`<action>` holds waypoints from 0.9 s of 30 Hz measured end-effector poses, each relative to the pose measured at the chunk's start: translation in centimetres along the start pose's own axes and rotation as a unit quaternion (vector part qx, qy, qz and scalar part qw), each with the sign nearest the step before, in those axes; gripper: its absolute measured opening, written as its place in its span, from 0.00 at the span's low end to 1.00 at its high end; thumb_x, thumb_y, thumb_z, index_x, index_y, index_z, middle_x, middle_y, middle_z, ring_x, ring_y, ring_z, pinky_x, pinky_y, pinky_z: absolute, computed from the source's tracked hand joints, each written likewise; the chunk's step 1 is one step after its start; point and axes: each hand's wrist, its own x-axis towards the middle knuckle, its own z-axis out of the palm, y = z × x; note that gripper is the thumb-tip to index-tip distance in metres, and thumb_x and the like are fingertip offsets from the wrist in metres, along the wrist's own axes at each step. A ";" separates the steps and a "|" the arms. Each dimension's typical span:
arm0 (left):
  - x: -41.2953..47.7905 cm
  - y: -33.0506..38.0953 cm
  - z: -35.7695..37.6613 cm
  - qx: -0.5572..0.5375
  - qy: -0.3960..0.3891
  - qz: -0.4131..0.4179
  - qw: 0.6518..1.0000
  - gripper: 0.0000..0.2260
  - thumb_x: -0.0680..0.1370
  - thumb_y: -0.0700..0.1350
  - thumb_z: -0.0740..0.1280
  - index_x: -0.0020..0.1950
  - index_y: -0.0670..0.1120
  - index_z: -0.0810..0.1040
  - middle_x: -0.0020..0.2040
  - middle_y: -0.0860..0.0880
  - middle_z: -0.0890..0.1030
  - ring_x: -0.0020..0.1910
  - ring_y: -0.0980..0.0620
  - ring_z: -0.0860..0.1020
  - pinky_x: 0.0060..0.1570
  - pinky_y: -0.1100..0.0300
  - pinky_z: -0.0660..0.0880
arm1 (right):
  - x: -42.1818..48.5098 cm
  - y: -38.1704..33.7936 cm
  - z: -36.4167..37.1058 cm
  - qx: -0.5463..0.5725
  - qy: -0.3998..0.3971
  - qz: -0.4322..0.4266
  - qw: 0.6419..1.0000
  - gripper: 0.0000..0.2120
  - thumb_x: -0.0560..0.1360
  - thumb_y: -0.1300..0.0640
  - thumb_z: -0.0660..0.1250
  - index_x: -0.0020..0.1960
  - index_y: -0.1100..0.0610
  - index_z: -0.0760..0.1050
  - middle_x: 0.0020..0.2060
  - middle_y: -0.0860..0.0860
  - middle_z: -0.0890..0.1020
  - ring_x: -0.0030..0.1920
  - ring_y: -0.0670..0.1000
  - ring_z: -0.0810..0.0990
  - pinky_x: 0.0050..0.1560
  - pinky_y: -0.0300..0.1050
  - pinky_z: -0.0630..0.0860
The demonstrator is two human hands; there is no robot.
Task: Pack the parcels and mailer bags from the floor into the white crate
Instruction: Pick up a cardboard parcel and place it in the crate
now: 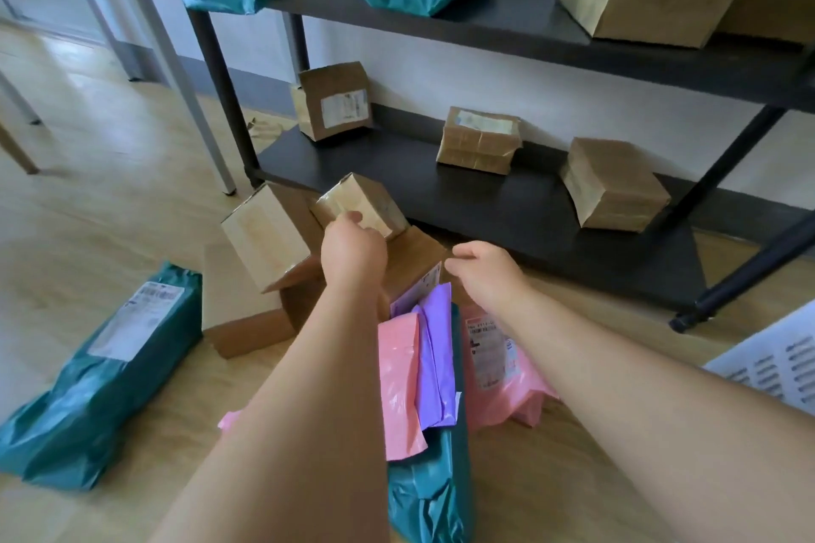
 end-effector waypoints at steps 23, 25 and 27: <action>13.3 -2.2 3.8 0.167 -0.024 0.115 0.979 0.22 0.82 0.54 0.55 0.74 0.46 0.63 0.69 0.44 0.68 0.69 0.43 0.65 0.67 0.47 0.67 | 11.0 -2.8 9.9 0.386 -0.145 0.194 0.890 0.25 0.81 0.49 0.60 0.74 0.59 0.64 0.67 0.63 0.73 0.65 0.62 0.75 0.63 0.55 0.72; 12.5 -1.9 4.1 0.190 -0.007 0.144 0.971 0.23 0.80 0.56 0.57 0.72 0.47 0.65 0.67 0.45 0.68 0.68 0.43 0.65 0.68 0.47 0.66 | 10.8 -2.9 9.2 0.404 -0.138 0.202 0.882 0.23 0.81 0.50 0.60 0.72 0.59 0.67 0.66 0.63 0.75 0.65 0.61 0.76 0.62 0.53 0.73; 11.6 -1.0 4.2 0.200 0.022 0.187 0.962 0.23 0.80 0.56 0.58 0.72 0.48 0.65 0.67 0.45 0.69 0.68 0.43 0.65 0.70 0.47 0.63 | 10.5 -3.1 8.0 0.439 -0.130 0.206 0.865 0.21 0.82 0.51 0.59 0.71 0.60 0.68 0.67 0.62 0.74 0.66 0.61 0.75 0.65 0.53 0.71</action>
